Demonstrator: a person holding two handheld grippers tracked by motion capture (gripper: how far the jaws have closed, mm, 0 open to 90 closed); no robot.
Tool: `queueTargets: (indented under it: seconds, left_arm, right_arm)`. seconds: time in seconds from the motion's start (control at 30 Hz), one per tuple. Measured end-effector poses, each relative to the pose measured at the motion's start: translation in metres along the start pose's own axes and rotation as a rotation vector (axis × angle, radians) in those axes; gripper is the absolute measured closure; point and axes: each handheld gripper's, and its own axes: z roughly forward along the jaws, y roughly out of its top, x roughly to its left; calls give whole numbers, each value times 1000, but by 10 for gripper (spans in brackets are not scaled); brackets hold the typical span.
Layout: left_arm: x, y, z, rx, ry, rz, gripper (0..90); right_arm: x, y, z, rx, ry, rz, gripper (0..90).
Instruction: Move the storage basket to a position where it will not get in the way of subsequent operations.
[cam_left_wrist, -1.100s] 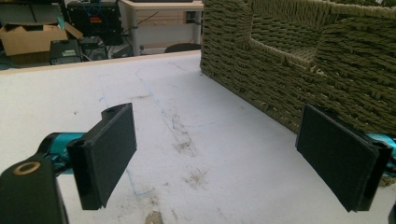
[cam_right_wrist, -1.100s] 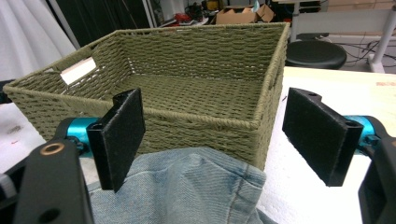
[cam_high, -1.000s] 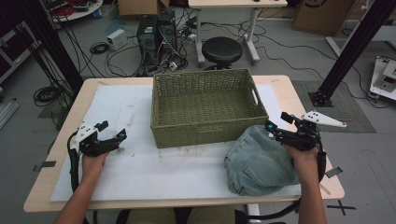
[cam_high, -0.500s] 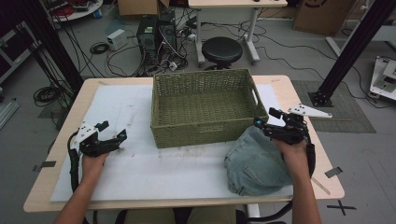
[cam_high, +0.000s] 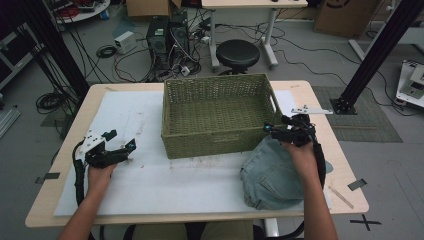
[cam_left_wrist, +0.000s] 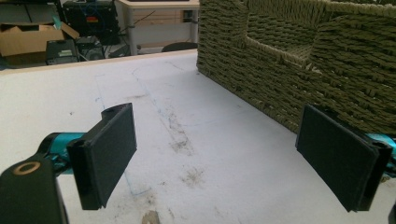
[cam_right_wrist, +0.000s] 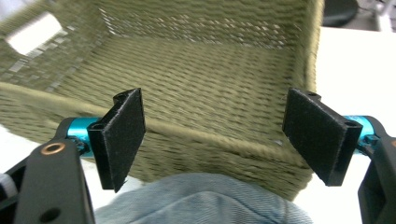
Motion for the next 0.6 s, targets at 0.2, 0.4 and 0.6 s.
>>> queueTargets:
  seconds: [0.2,0.4,0.6]
  left_arm:
    - [0,0,0,1,-6,5,123]
    - [0,0,0,1,-7,5,124]
    - [-1,0,0,2,-4,8,124]
  right_arm:
    - [-1,2,6,13,-6,1,270]
    - [-1,2,-4,-38,-44,-1,270]
    - [-13,-2,-2,13,-43,71,295]
